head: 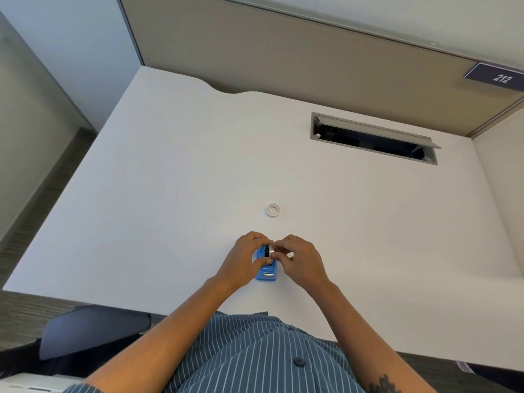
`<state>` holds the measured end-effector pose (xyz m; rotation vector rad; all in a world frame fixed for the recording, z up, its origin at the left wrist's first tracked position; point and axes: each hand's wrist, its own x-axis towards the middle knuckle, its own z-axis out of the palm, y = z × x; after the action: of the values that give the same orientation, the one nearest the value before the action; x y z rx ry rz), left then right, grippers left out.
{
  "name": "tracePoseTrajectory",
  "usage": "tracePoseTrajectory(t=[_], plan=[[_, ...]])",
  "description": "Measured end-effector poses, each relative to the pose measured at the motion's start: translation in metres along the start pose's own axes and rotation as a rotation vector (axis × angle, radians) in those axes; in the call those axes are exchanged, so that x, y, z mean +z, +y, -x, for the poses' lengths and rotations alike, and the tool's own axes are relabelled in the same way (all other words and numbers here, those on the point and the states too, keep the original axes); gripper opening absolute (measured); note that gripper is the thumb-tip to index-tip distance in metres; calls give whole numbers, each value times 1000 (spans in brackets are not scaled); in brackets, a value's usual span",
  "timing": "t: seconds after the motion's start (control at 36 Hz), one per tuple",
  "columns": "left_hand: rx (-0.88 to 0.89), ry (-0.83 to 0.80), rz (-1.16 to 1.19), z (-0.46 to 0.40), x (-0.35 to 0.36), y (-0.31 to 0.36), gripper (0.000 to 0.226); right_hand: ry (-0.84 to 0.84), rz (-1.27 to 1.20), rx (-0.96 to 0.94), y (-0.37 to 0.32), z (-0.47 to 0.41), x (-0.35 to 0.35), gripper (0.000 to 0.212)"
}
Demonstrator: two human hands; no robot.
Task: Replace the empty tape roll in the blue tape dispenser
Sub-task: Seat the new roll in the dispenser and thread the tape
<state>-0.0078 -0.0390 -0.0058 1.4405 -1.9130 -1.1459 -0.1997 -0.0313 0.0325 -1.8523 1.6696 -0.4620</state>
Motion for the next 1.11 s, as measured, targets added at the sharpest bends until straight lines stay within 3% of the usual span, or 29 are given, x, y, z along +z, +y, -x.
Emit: tracePoseTrajectory(t=[0.81, 1.11], plan=[[-15, 5, -23, 0, -1, 4, 39, 4, 145, 52, -8, -1, 3, 19], [2, 13, -43, 1, -1, 4, 38, 98, 98, -74, -3, 18, 7, 6]])
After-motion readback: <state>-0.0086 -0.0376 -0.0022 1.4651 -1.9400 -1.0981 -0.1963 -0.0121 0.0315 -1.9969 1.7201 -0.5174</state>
